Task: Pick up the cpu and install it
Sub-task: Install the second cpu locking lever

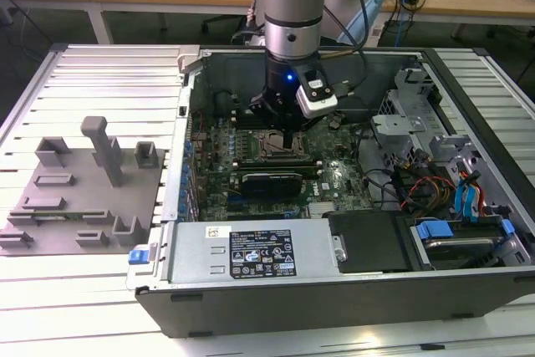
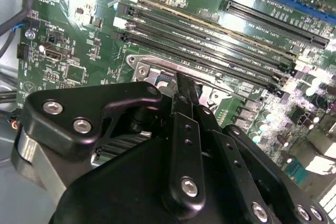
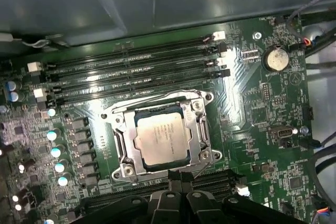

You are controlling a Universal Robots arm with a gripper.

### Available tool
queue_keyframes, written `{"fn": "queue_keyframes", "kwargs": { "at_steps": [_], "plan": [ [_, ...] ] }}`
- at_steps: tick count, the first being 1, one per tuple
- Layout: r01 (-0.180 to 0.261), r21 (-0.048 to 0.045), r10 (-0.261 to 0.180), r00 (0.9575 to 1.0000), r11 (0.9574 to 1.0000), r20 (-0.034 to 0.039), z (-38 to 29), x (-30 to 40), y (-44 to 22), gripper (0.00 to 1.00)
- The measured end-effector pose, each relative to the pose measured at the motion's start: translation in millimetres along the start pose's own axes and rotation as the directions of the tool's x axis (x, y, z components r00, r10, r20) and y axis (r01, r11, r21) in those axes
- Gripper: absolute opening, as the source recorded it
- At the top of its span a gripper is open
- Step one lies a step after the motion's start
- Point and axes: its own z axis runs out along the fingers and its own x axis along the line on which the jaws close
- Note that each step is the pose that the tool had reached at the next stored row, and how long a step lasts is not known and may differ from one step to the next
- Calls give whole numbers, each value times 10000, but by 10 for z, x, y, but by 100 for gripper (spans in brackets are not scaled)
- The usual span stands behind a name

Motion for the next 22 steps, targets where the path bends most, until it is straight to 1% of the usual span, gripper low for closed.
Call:
{"fn": "queue_keyframes", "kwargs": {
  "at_steps": [1, 5, 7, 9, 12, 14, 17, 18, 19, 20, 22],
  "plan": [
    [62, -5, -62, 10000, 10000, 6, 2, -1, -6, 11],
    [78, -9, -78, 10000, 10000, 8, 3, -1, -7, 11],
    [82, -7, -82, 10000, 10000, 8, 5, -4, -31, 11],
    [121, -11, -121, 9999, 9999, 11, 9, -10, -69, 11],
    [198, -18, -198, 9998, 9998, 20, 12, -13, -94, 11],
    [343, -27, -343, 9994, 9994, 32, 15, -11, -101, 11],
    [790, -59, -789, 9968, 9969, 76, 22, -8, -104, 11],
    [1031, -76, -1030, 9946, 9946, 100, 30, 4, -106, 11],
    [1080, -79, -1079, 9941, 9941, 105, 34, 16, -108, 11],
    [1150, -84, -1149, 9933, 9933, 112, 45, 69, -116, 11],
    [1157, -85, -1156, 9932, 9933, 114, 61, 137, -130, 11]
  ]
}}
